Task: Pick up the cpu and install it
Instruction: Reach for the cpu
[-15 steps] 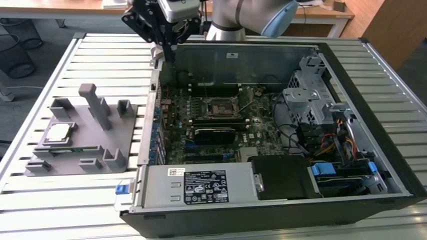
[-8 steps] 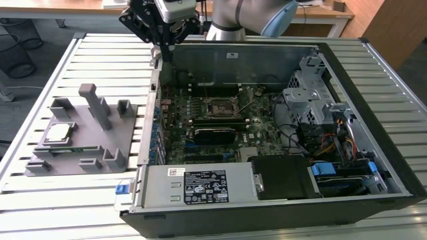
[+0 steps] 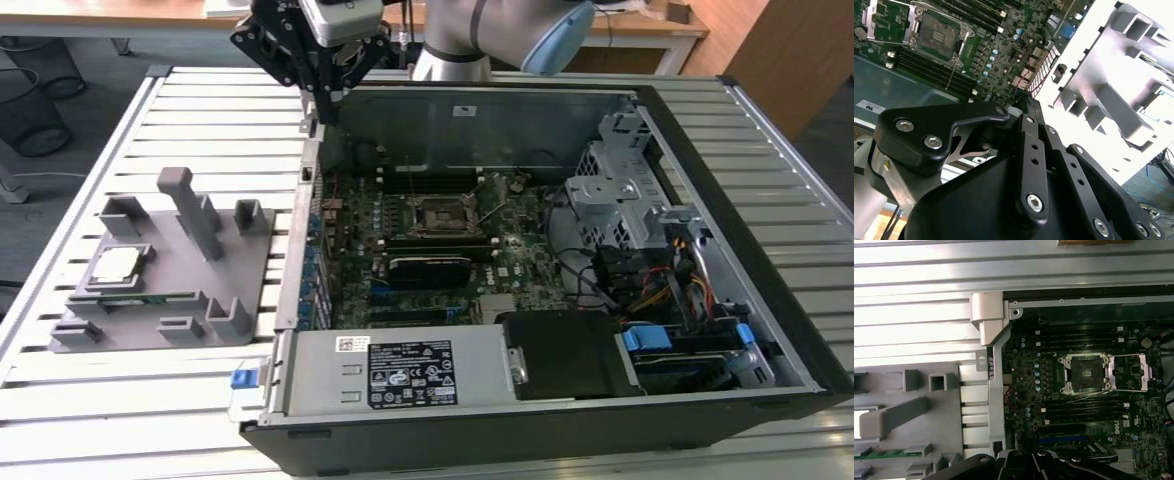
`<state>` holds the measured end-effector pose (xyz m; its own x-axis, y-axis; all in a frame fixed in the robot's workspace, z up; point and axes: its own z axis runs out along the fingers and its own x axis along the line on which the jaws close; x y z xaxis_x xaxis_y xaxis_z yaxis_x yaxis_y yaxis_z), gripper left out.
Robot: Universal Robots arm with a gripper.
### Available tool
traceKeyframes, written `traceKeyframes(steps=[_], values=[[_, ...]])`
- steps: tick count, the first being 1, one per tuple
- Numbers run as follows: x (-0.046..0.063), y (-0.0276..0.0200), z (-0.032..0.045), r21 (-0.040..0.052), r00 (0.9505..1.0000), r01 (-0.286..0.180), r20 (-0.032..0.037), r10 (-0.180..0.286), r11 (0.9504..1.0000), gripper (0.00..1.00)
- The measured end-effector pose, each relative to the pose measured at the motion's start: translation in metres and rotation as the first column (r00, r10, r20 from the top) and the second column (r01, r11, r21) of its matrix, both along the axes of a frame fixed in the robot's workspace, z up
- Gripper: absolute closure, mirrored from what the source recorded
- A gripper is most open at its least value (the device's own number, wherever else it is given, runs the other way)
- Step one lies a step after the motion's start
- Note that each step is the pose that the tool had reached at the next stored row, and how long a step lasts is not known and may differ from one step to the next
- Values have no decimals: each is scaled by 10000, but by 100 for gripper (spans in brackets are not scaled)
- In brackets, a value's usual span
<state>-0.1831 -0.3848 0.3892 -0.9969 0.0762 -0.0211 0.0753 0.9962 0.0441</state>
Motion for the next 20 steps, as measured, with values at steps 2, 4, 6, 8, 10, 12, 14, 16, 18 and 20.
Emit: traceKeyframes(steps=[2,4,6,8,10,12,14,16,18,20], values=[[-11,2,-2,-1,10000,0,-7,0,10000,89],[-22,4,-4,-2,10000,0,-13,0,10000,89],[-34,6,-8,-1,10000,0,-21,0,10000,89],[-45,10,-11,-1,10000,0,-31,0,10000,89],[-58,17,-15,-1,10000,0,-43,0,10000,89],[-70,19,-18,-2,10000,0,-57,0,10000,89],[-83,27,-22,1,10000,0,-74,0,10000,89],[-101,34,-26,0,10000,0,-90,0,10000,89],[-111,40,-30,0,9999,0,-110,0,10000,89],[-119,44,-31,-1,9999,0,-128,0,10000,89]])
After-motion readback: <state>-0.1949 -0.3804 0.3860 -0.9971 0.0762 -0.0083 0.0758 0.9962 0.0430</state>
